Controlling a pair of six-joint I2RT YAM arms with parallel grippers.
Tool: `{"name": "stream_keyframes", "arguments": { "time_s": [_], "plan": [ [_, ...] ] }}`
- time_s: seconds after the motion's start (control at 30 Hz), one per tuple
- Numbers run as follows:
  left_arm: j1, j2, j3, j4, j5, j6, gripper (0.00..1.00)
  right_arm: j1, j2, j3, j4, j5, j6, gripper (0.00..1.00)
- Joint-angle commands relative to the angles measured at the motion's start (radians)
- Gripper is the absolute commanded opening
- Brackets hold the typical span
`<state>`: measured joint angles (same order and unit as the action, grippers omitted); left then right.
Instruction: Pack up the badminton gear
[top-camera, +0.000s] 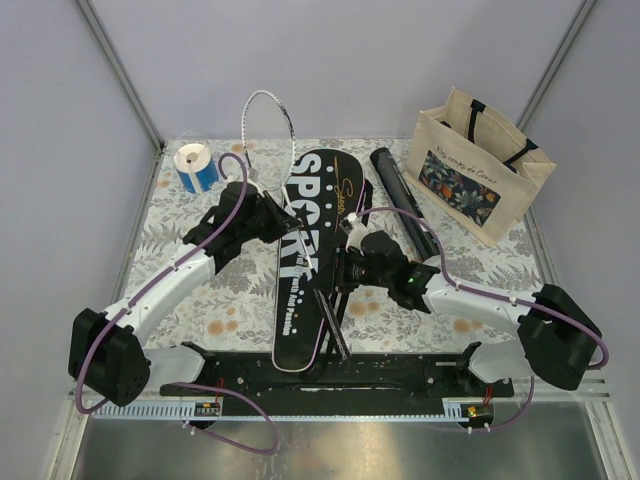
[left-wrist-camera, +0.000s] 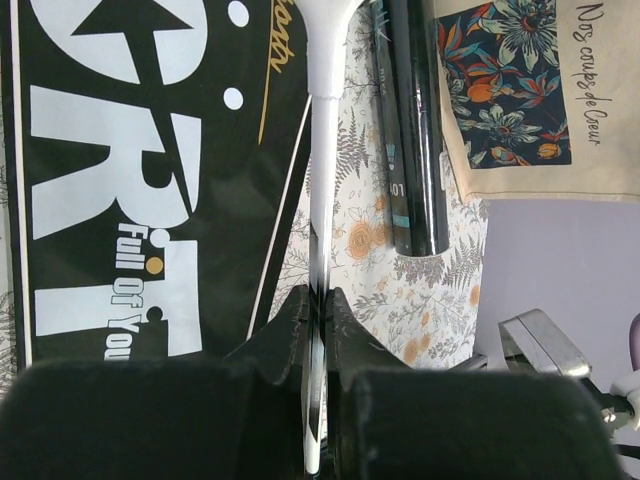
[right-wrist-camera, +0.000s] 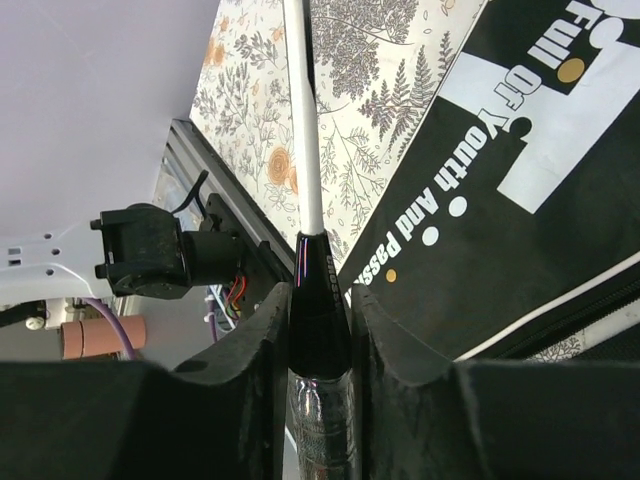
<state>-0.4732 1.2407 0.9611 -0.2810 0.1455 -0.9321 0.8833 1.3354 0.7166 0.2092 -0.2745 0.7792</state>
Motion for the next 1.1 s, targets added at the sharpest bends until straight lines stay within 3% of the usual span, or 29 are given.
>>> {"name": "stream_keyframes", "arguments": {
  "time_s": [0.0, 0.07, 0.1, 0.27, 0.33, 0.53, 0.7, 0.93, 1.07],
  "plan": [
    [-0.01, -0.024, 0.001, 0.097, 0.019, -0.043, 0.0, 0.008, 0.021, 0.017, 0.102, -0.014, 0.0, 0.14],
    [-0.012, -0.023, 0.005, 0.101, 0.035, -0.027, 0.0, 0.008, 0.015, -0.005, 0.142, -0.02, 0.021, 0.0],
    [-0.012, -0.023, 0.008, 0.103, 0.048, -0.007, 0.06, 0.008, 0.004, -0.025, 0.163, -0.011, 0.034, 0.0],
    [-0.027, -0.07, -0.013, 0.118, 0.063, 0.105, 0.63, 0.006, -0.109, -0.089, 0.156, 0.061, 0.081, 0.0],
    [-0.031, -0.095, -0.025, 0.118, 0.074, 0.145, 0.75, 0.0, -0.162, -0.092, 0.09, 0.107, 0.083, 0.0],
    [-0.079, -0.142, -0.01, 0.01, 0.062, 0.303, 0.76, -0.073, -0.317, -0.15, -0.01, 0.187, 0.095, 0.0],
    [-0.195, -0.135, -0.013, -0.076, -0.075, 0.392, 0.7, -0.129, -0.465, -0.19, -0.115, 0.242, 0.078, 0.0],
    [-0.387, -0.107, -0.076, -0.034, -0.302, 0.391, 0.66, -0.138, -0.645, -0.224, -0.238, 0.373, 0.065, 0.0],
    [-0.406, -0.075, -0.104, 0.034, -0.239, 0.348, 0.66, -0.139, -0.598, -0.243, -0.235, 0.301, 0.075, 0.0]
  ]
}}
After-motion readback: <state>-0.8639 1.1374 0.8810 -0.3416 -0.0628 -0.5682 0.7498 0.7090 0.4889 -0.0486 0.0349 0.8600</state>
